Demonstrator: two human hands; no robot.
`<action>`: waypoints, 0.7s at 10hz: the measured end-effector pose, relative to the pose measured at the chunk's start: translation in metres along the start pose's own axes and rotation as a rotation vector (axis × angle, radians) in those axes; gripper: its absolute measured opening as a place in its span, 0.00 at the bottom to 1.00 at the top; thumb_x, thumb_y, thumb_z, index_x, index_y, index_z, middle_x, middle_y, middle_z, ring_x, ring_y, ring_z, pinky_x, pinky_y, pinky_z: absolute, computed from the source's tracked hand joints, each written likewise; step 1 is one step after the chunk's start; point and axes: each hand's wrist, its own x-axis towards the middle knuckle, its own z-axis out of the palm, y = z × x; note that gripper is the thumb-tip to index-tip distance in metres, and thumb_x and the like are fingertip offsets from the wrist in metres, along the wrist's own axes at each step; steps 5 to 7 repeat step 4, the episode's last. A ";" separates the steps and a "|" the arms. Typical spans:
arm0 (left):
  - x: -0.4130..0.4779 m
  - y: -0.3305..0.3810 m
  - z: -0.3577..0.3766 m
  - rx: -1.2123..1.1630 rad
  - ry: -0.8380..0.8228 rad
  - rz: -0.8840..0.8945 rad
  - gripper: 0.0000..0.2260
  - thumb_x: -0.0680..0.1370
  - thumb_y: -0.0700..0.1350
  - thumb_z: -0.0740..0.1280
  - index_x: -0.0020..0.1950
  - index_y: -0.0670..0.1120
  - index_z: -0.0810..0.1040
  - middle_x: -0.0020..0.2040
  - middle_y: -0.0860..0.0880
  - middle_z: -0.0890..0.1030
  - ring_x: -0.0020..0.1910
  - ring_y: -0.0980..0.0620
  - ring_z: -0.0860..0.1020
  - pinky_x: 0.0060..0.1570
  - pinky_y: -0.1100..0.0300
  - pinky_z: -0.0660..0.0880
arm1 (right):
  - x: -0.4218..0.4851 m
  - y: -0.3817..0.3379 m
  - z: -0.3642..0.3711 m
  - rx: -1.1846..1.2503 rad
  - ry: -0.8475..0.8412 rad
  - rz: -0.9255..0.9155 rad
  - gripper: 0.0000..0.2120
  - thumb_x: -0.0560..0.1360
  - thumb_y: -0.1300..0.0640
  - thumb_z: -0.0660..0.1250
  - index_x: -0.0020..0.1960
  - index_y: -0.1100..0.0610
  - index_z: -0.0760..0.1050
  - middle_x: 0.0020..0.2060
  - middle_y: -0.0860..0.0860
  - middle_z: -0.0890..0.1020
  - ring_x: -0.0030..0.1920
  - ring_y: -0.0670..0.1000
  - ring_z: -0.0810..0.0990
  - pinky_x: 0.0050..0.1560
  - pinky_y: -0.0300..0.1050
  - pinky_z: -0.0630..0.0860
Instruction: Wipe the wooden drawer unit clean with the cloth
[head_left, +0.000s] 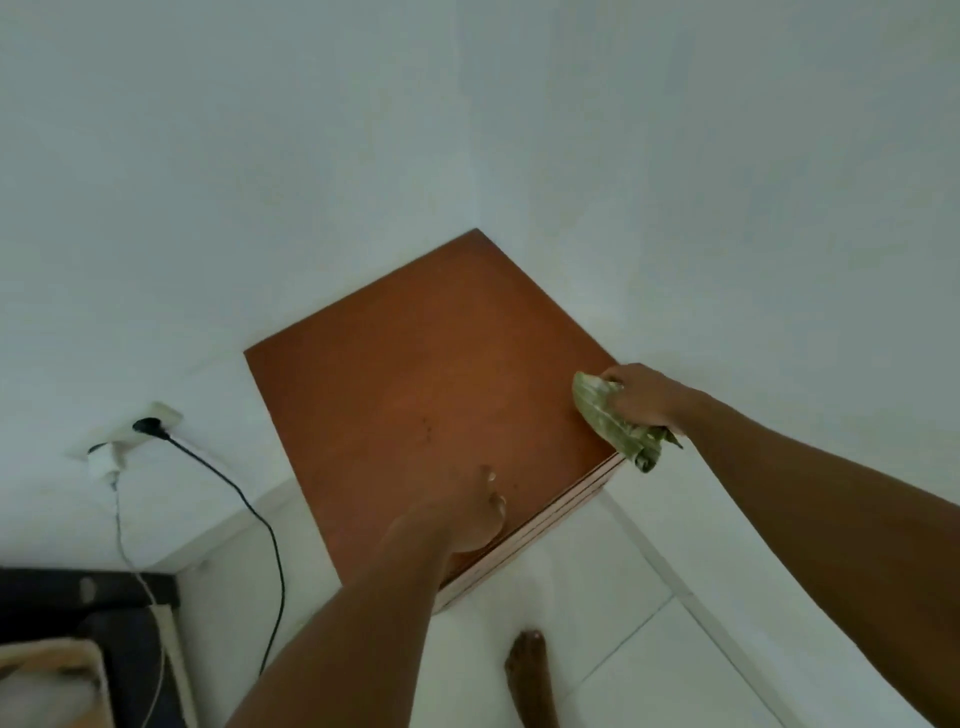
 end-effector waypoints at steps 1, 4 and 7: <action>0.001 -0.001 -0.011 -0.004 -0.013 -0.020 0.24 0.84 0.55 0.56 0.80 0.50 0.61 0.79 0.45 0.65 0.76 0.44 0.66 0.74 0.46 0.64 | 0.017 -0.012 -0.006 -0.088 0.096 -0.043 0.21 0.81 0.57 0.60 0.74 0.50 0.65 0.63 0.57 0.78 0.43 0.52 0.82 0.34 0.39 0.77; -0.013 0.003 -0.057 -0.077 0.045 -0.047 0.25 0.84 0.53 0.58 0.80 0.48 0.62 0.78 0.46 0.67 0.75 0.43 0.68 0.71 0.48 0.67 | 0.012 -0.037 0.005 -0.275 -0.082 -0.154 0.30 0.80 0.45 0.64 0.79 0.47 0.59 0.77 0.51 0.65 0.76 0.55 0.65 0.74 0.51 0.65; -0.013 0.003 -0.057 -0.077 0.045 -0.047 0.25 0.84 0.53 0.58 0.80 0.48 0.62 0.78 0.46 0.67 0.75 0.43 0.68 0.71 0.48 0.67 | 0.012 -0.037 0.005 -0.275 -0.082 -0.154 0.30 0.80 0.45 0.64 0.79 0.47 0.59 0.77 0.51 0.65 0.76 0.55 0.65 0.74 0.51 0.65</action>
